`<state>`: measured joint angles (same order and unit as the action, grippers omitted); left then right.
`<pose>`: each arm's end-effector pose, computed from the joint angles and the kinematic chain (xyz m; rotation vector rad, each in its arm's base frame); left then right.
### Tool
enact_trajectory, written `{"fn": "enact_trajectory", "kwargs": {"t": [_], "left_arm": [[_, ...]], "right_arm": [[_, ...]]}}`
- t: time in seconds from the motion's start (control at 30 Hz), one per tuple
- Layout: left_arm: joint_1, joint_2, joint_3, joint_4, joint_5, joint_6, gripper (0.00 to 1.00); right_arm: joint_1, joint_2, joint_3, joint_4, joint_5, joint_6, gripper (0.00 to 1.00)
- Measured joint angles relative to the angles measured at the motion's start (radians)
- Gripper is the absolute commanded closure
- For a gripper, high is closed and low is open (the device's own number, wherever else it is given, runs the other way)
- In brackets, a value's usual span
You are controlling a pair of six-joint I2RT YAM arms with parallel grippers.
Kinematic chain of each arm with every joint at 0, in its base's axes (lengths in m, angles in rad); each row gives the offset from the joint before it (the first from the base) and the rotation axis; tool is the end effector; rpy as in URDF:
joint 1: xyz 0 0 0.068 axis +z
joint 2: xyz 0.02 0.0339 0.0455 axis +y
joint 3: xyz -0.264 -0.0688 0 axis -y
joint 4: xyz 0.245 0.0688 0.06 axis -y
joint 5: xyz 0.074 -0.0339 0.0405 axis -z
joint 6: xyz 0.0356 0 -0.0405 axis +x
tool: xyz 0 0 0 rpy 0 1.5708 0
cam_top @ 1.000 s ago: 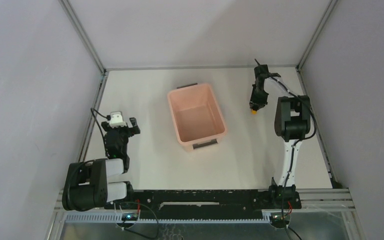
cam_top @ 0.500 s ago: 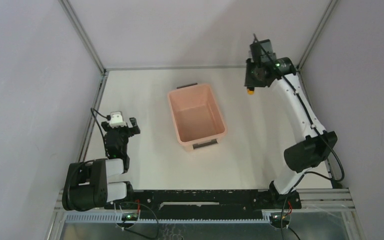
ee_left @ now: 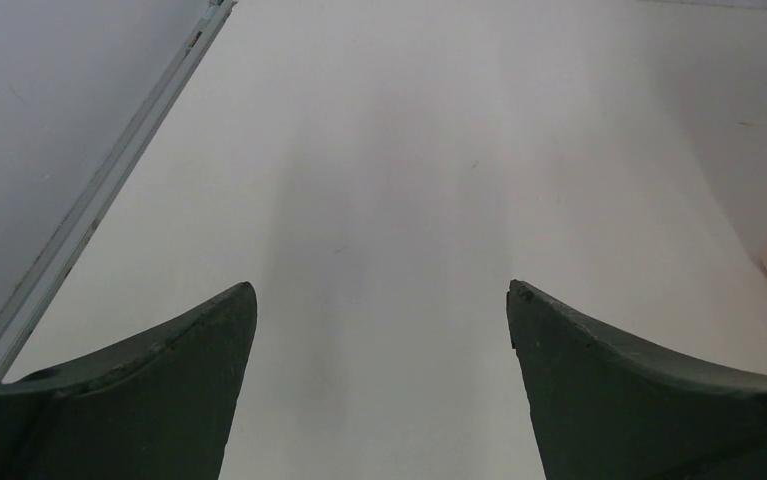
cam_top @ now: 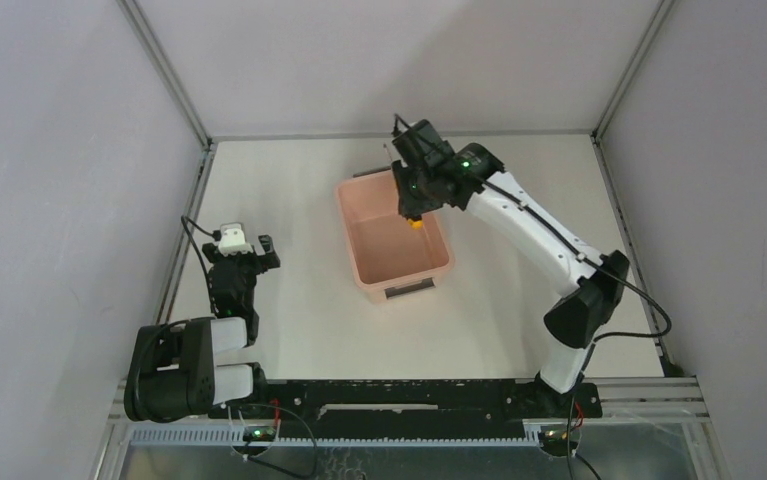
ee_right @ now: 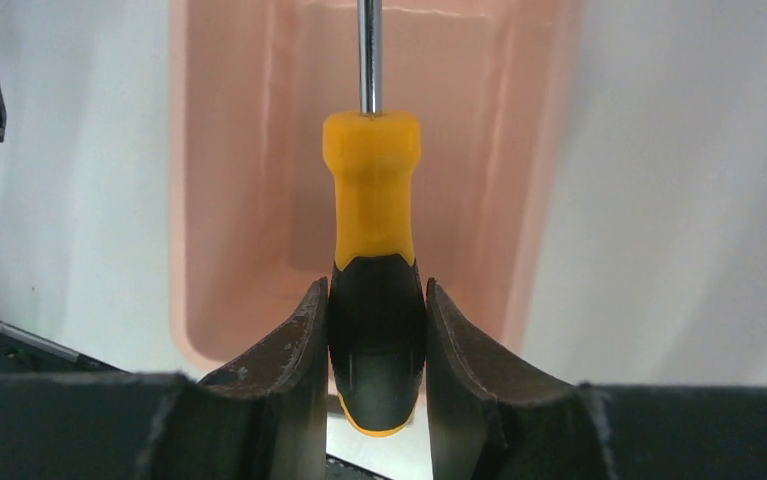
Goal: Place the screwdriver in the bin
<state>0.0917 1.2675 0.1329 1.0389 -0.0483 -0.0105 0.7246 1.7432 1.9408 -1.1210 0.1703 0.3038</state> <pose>0.2071 0.0208 0.1583 -0.1217 1.6629 0.1017 0.2732 0.2338 0.3935 -0.4500 2.4482 0.2257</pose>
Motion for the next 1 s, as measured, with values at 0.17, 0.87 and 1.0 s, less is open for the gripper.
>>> {"fn": "enact_trajectory", "kwargs": {"t": [0.17,0.87,1.0], "left_arm": [[0.000,0.000,0.000,0.000,0.000,0.000,0.00],[0.000,0.000,0.000,0.000,0.000,0.000,0.00],[0.000,0.000,0.000,0.000,0.000,0.000,0.00]], "right_arm": [[0.038,0.102,-0.011,0.063,-0.015,0.031,0.95],[0.062,0.312,-0.441,0.450,0.005,0.229,0.49],[0.066,0.288,-0.439,0.451,0.028,0.224,0.40]]}}
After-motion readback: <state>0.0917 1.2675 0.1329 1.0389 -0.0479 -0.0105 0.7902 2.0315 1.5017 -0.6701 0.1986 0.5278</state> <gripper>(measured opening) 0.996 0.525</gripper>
